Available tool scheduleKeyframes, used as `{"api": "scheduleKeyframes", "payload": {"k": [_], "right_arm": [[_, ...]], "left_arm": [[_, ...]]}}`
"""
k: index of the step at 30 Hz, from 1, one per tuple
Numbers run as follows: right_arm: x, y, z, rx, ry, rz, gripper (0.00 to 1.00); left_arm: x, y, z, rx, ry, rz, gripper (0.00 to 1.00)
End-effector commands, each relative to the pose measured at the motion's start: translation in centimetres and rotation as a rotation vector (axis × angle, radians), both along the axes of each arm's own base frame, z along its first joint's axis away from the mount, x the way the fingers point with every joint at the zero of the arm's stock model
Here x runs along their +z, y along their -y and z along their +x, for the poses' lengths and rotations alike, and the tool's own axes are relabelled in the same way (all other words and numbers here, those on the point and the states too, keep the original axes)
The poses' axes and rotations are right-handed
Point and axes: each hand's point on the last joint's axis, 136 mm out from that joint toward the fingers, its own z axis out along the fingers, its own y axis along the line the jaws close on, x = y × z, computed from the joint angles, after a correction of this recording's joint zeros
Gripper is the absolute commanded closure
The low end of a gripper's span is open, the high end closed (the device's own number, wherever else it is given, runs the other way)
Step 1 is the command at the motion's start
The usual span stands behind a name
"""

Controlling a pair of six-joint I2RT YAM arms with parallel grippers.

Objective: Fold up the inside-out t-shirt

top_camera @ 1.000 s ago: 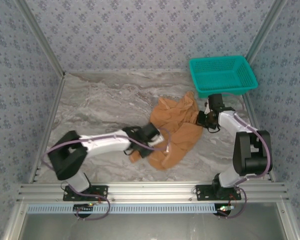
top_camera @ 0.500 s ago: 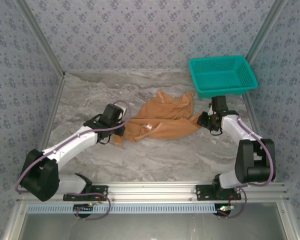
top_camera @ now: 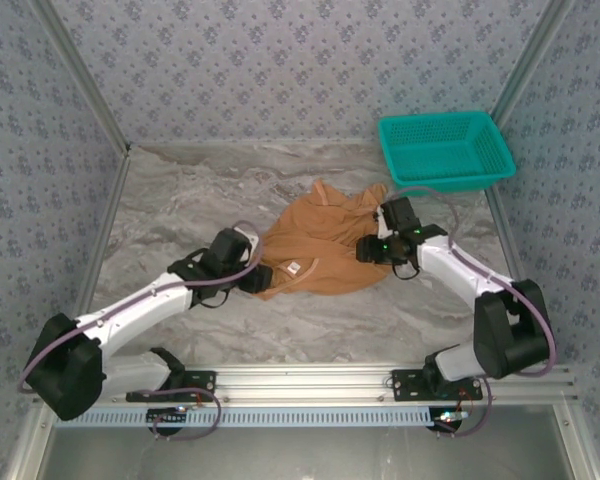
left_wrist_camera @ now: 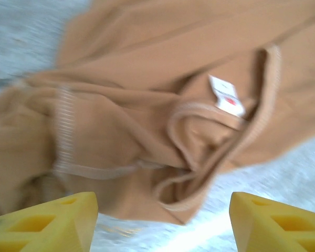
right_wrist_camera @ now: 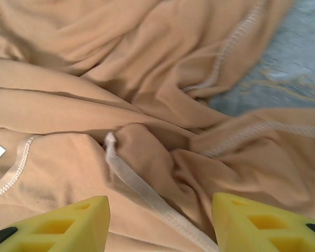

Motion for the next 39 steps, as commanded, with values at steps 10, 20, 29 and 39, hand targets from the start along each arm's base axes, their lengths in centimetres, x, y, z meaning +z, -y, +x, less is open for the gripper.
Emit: {"api": "scheduleKeyframes", "payload": {"k": [10, 20, 29, 39], "right_arm": [[-2.5, -1.2, 0.9, 0.131, -0.04, -0.146, 0.56], [-3.2, -1.4, 1.2, 0.143, -0.051, -0.152, 0.78], [1.4, 0.1, 1.3, 0.119, 0.05, -0.171, 1.0], [14.1, 2.1, 2.4, -0.001, 0.444, 0.018, 1.0]], "left_arm": [[-5.2, 2.6, -1.9, -0.125, -0.166, 0.051, 0.38], [-6.4, 3.3, -0.6, -0.13, -0.15, 0.082, 0.66], [-2.3, 4.1, 0.8, -0.15, -0.028, 0.031, 0.94], [10.2, 2.0, 3.0, -0.041, 0.324, -0.061, 1.0]]}}
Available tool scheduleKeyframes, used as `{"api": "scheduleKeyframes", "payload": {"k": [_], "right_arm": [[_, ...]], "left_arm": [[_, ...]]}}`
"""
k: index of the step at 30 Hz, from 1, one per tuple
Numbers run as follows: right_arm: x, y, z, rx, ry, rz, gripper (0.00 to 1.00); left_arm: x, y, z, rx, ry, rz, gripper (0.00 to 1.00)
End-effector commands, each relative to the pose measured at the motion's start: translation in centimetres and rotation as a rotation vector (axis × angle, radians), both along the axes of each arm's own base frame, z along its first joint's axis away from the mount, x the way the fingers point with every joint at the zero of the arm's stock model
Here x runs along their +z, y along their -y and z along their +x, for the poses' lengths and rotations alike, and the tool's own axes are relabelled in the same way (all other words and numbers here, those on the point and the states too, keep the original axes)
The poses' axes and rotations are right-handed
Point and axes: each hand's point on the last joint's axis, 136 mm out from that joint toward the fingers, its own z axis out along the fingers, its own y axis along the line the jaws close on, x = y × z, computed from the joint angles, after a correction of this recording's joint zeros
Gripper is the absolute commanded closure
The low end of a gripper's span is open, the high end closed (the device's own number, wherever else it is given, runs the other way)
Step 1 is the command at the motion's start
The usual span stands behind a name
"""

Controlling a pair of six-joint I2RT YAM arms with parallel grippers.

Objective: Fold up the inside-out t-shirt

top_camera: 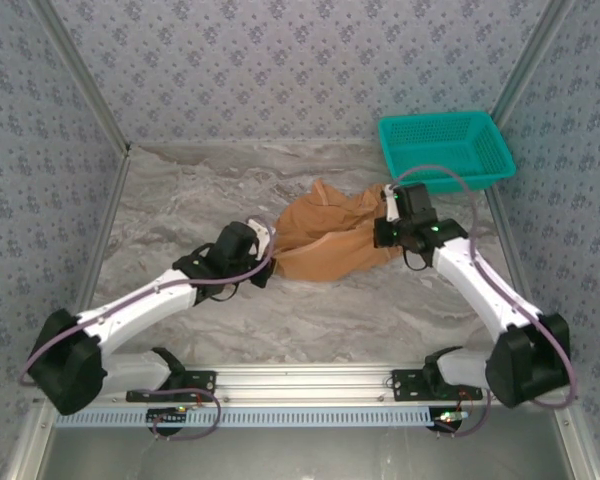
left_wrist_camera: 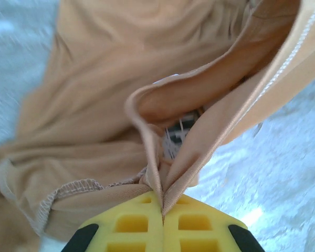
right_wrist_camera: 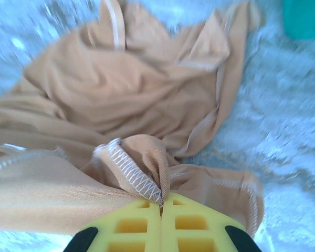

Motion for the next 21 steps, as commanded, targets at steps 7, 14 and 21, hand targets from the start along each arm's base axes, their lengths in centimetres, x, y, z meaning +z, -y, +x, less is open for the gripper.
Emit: {"api": "scheduleKeyframes", "payload": {"k": [7, 14, 21], "right_arm": [[20.4, 0.7, -0.6, -0.024, 0.59, 0.136, 1.0], [34.1, 2.2, -7.3, -0.025, 0.926, 0.153, 1.0], [41.3, 2.6, -12.3, 0.036, 1.092, 0.248, 1.0]], "left_arm": [[20.5, -6.5, 3.0, 0.299, 0.574, -0.083, 1.0], [33.7, -8.2, -0.7, 0.241, 0.814, -0.19, 1.0], [41.0, -7.6, -4.8, 0.087, 0.894, -0.305, 1.0]]}}
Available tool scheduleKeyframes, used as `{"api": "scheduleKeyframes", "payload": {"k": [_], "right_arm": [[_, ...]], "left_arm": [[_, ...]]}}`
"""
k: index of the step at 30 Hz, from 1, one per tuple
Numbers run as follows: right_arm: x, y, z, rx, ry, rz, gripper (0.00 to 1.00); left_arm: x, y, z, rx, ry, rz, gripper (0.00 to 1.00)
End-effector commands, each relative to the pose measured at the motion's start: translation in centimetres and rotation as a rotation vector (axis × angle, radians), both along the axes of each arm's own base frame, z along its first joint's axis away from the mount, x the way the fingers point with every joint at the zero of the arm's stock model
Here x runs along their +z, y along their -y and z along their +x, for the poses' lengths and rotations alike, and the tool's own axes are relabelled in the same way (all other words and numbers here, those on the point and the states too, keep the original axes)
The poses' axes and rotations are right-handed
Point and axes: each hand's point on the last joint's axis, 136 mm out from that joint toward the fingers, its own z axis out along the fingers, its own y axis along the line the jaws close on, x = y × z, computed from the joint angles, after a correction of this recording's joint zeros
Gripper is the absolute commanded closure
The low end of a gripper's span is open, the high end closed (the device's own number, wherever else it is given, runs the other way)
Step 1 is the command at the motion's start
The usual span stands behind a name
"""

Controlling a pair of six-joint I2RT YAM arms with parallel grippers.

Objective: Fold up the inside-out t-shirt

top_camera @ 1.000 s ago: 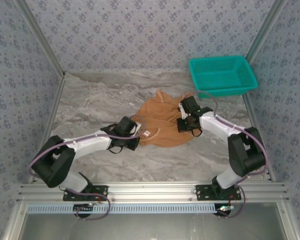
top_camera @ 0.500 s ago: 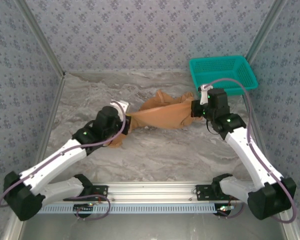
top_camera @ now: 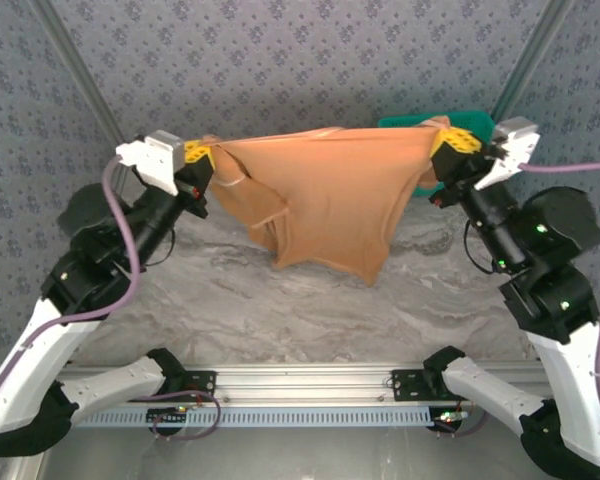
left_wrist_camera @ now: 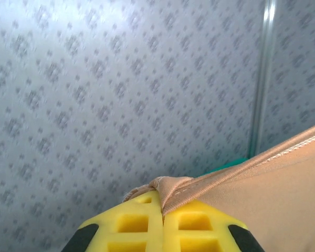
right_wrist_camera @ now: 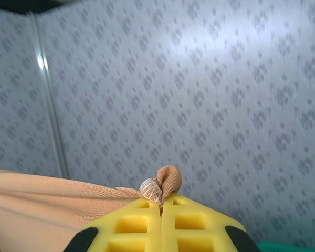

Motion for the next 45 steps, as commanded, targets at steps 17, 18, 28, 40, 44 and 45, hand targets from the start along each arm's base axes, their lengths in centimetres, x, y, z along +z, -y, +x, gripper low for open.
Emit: {"api": "scheduleKeyframes", "payload": {"k": [17, 18, 28, 40, 44, 45], "right_arm": [[-9.9, -0.8, 22.0, -0.406, -0.185, -0.233, 1.0], [-12.5, -1.0, 25.0, -0.423, -0.223, -0.253, 1.0], [-33.4, -3.5, 38.2, -0.404, -0.691, -0.485, 0.57], [-44.3, -8.9, 19.9, -0.043, -1.154, -0.465, 0.42], [-48.1, -9.2, 13.7, 0.078, -1.329, -0.398, 0.41], [-49.3, -9.3, 12.4, 0.097, -1.375, -0.372, 0.41]], "left_arm": [[-9.6, -3.2, 21.5, 0.329, -0.274, 0.181, 1.0], [-11.7, -3.3, 23.7, 0.338, -0.313, 0.191, 0.98], [-25.8, -5.2, 34.8, 0.428, -0.672, 0.188, 0.42], [-35.8, -0.8, 20.8, 0.216, -0.966, 0.041, 0.35], [-40.8, 1.7, 14.5, 0.134, -1.104, 0.101, 0.35], [-42.0, 2.5, 13.0, 0.093, -1.143, 0.102, 0.34]]}}
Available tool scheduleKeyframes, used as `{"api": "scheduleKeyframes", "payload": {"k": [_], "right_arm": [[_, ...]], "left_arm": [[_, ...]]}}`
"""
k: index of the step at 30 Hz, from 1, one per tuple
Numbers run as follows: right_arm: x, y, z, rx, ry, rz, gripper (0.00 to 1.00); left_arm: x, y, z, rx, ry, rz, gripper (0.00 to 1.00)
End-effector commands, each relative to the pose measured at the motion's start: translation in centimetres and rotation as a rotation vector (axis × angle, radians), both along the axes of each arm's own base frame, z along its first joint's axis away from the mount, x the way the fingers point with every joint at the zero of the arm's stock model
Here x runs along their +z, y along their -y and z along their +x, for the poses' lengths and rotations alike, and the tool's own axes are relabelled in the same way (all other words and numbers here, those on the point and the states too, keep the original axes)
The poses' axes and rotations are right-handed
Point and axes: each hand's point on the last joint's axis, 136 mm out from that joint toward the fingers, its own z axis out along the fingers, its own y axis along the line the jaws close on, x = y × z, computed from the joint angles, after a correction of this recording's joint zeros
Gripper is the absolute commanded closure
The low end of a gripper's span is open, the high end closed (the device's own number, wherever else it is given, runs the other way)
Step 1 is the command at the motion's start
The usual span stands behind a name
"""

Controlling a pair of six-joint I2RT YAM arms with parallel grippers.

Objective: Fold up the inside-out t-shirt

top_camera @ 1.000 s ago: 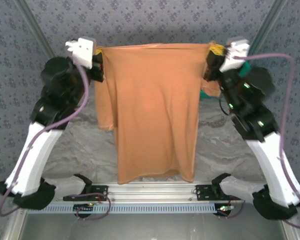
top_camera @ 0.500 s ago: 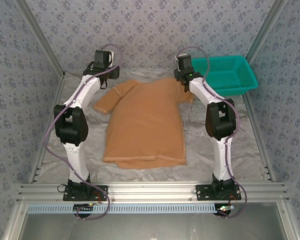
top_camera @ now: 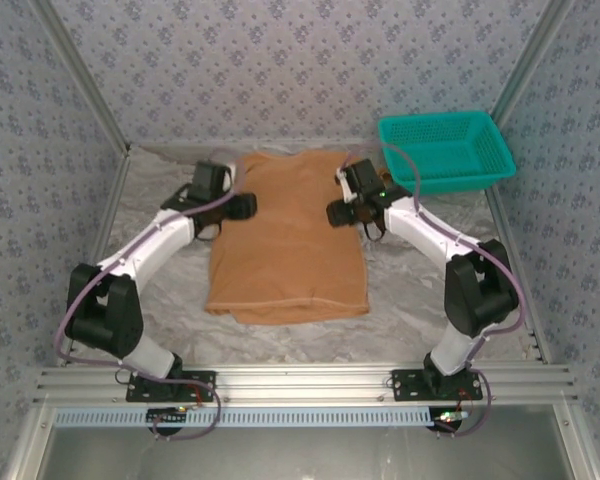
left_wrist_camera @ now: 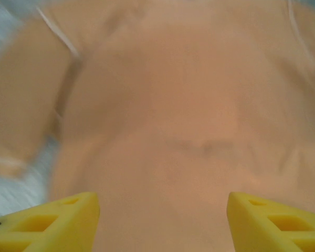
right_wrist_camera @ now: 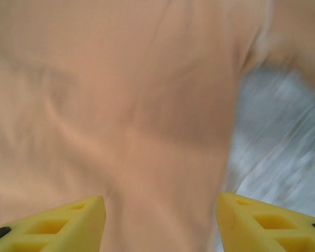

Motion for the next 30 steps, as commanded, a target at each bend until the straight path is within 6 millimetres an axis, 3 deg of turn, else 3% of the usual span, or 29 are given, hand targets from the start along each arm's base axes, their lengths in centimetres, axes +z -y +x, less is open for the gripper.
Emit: {"api": "scheduleKeyframes", "payload": {"k": [1, 4, 8, 15, 20, 22, 30], "right_arm": [[-4.2, 0.0, -4.9, -0.042, -0.233, 0.094, 0.41], [-6.8, 0.2, -6.4, -0.052, -0.319, 0.072, 0.45], [-9.1, 0.8, -7.3, -0.085, -0.394, 0.062, 0.55], [-11.3, 6.7, -7.2, -0.243, -0.473, -0.127, 0.63], [-11.0, 10.2, -6.1, -0.317, -0.467, -0.244, 0.67], [-9.9, 11.3, -4.2, -0.353, -0.424, -0.252, 0.68], [-6.5, 11.2, -2.2, -0.341, -0.328, -0.147, 0.6]], "left_arm": [[-3.0, 2.2, -4.6, -0.062, -0.131, -0.07, 0.35], [-5.2, 3.9, -8.2, -0.14, -0.195, -0.052, 0.34], [-6.6, 6.6, -11.6, -0.287, -0.235, -0.074, 0.34], [-7.2, 11.3, -15.3, -0.58, -0.13, 0.072, 0.35], [-7.8, 12.7, -16.7, -0.744, -0.034, 0.291, 0.35], [-7.9, 13.4, -17.2, -0.793, -0.012, 0.345, 0.35], [-9.1, 17.7, -16.6, -0.897, 0.055, 0.428, 0.41]]}}
